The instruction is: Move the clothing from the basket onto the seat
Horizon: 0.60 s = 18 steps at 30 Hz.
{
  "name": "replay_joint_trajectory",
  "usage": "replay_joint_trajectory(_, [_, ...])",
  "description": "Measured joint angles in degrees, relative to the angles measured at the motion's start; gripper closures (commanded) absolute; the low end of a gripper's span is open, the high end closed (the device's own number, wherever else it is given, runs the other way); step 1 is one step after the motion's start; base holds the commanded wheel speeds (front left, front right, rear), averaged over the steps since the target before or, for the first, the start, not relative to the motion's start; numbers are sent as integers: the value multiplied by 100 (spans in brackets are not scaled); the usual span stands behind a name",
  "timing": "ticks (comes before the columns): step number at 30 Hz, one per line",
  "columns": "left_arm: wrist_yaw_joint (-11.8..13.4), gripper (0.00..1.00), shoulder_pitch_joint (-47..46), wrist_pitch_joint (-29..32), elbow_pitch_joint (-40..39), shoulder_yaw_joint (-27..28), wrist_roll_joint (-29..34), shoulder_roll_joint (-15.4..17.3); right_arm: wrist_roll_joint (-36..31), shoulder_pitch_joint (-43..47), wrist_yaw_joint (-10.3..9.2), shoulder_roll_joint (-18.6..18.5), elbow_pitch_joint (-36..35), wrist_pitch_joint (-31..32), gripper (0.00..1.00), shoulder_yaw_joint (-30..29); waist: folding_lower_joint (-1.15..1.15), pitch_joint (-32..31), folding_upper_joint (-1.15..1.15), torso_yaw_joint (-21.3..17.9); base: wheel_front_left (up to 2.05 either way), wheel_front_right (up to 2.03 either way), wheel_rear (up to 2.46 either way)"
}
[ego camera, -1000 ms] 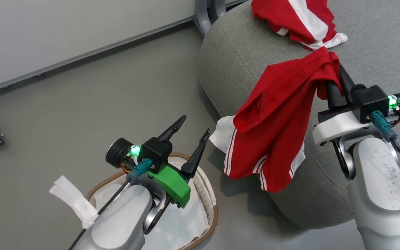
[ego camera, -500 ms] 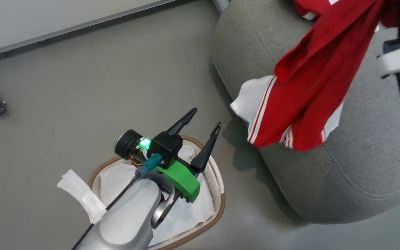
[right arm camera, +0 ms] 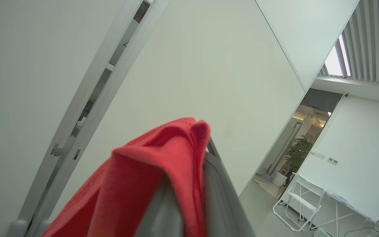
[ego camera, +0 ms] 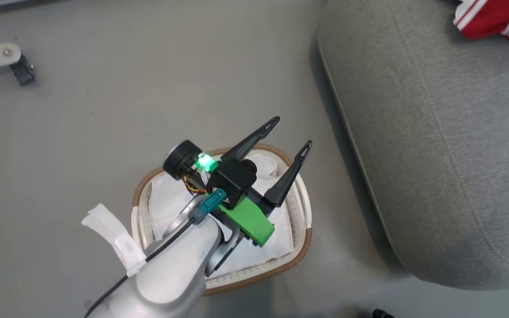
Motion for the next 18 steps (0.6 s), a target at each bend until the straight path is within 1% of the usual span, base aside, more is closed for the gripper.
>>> replay_joint_trajectory(3, [0, 0, -143, 0, -60, -24, 126, 55, -8, -25, 0, -78, 358, -9, 100, -271, 0, 260, 0, 97, 0, 0, 0])
replay_joint_trajectory(5, [0, 0, -197, 1, -97, -71, 158, 65, -69, 43, 0, -35, 615, -33, 100, -448, 0, 431, 0, 155, 0, 0, 0])
replay_joint_trajectory(7, [0, 0, -252, 15, -147, -111, 193, 97, -157, 207, 0, 96, 928, -53, 100, -678, 0, 620, 0, 217, 0, 0, 0])
replay_joint_trajectory(8, [0, 0, -303, 46, -165, -109, 202, 141, -236, 343, 0, 250, 1190, -71, 100, -928, 0, 785, 0, 267, 0, 0, 0])
replay_joint_trajectory(9, [1, 0, -330, 49, -171, -111, 212, 159, -301, 419, 0, 326, 1306, -81, 100, -1038, 0, 875, 0, 292, 0, 0, 0])
replay_joint_trajectory(14, [24, 0, -352, 100, -220, -121, 219, 223, -510, 654, 0, 739, 1367, -86, 100, -1394, 1, 1218, 0, 373, 0, 0, 0])
replay_joint_trajectory(18, [35, 0, -354, 123, -215, -122, 218, 321, -615, 901, 0, 1011, 1357, -86, 100, -1515, 1, 1391, 0, 382, 0, 0, 0])
